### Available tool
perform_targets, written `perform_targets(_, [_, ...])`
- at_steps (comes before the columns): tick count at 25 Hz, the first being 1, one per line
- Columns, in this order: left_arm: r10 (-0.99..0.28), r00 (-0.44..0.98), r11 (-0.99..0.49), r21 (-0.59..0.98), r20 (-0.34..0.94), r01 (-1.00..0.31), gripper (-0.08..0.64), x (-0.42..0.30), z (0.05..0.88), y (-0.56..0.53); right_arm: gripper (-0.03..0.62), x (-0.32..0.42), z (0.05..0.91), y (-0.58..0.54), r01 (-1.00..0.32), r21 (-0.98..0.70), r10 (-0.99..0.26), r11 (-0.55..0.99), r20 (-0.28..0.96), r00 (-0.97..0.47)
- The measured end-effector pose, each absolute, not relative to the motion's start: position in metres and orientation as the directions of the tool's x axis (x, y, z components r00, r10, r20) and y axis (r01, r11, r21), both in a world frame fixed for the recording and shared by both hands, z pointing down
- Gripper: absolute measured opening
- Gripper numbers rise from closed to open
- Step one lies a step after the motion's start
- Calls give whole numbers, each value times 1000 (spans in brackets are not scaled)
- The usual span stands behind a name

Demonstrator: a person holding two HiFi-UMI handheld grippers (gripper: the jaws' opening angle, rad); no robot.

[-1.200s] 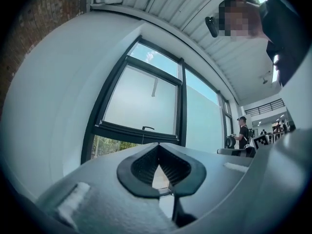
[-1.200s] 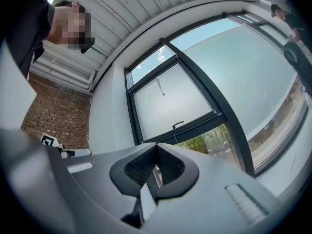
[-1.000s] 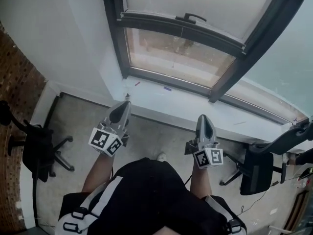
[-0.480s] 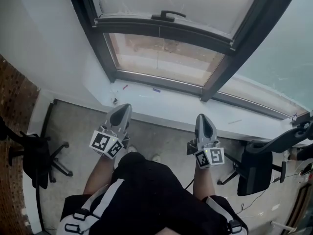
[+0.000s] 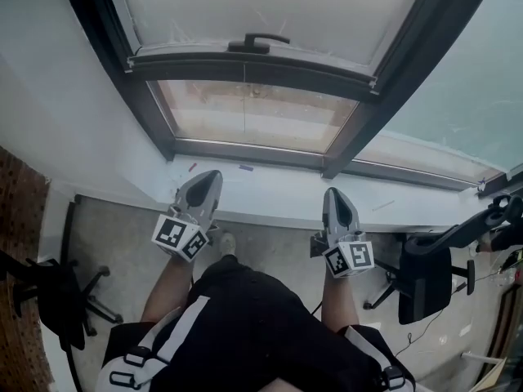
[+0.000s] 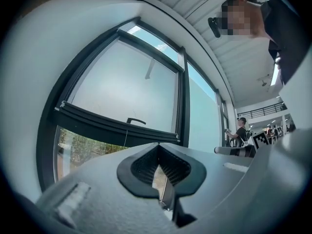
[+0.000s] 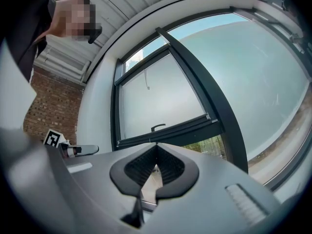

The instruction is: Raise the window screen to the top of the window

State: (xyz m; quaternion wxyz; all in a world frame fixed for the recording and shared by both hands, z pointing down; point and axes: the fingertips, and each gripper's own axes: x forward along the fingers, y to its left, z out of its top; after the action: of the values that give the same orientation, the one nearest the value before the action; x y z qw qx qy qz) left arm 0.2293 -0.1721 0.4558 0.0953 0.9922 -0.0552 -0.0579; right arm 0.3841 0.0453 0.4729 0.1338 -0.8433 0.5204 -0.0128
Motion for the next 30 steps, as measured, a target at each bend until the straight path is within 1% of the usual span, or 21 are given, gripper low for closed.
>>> perform_targets(3, [-87, 989, -980, 190, -119, -64, 3, 255, 447, -194, 6, 394, 458, 17, -881, -206, -878, -427, -138, 458])
perform_targets(8, [-11, 991, -990, 143, -136, 9, 4, 293, 434, -222, 6, 406, 437, -41, -914, -79, -902, -397, -151, 405])
perform_targets(12, [21, 989, -991, 131, -143, 40, 5, 310, 430, -243, 6, 414, 427, -77, -921, -15, -909, -390, -155, 387])
perform_targets(16, [34, 990, -991, 120, -134, 50, 5, 319, 432, -271, 6, 424, 426, -105, -923, -26, -909, -384, -167, 383])
perform_targets(19, [78, 992, -995, 59, -103, 84, 5, 331, 431, -286, 6, 435, 431, -129, -921, 0, -913, -390, -128, 387])
perform_targets(22, [115, 992, -993, -12, -50, 114, 6, 347, 433, -297, 6, 442, 432, -155, -915, 115, -922, -388, -66, 382])
perform_targets(24, [102, 994, -994, -44, -34, 100, 6, 361, 434, -310, 8, 445, 435, -173, -920, 164, -934, -355, -23, 356])
perform_targets(25, [89, 996, -995, -56, -25, 88, 6, 368, 434, -317, 46, 446, 436, -182, -925, 169, -939, -340, 1, 345])
perform_targets(26, [79, 997, -994, -72, -9, 78, 23, 374, 433, -322, 66, 447, 436, -189, -927, 177, -941, -330, 19, 338])
perform_targets(28, [61, 998, -991, -119, 27, 64, 34, 384, 428, -329, 73, 450, 433, -201, -921, 226, -942, -317, 35, 333])
perform_targets(30, [38, 998, -980, -192, 50, 47, 37, 394, 427, -335, 96, 454, 432, -210, -911, 287, -944, -297, 56, 326])
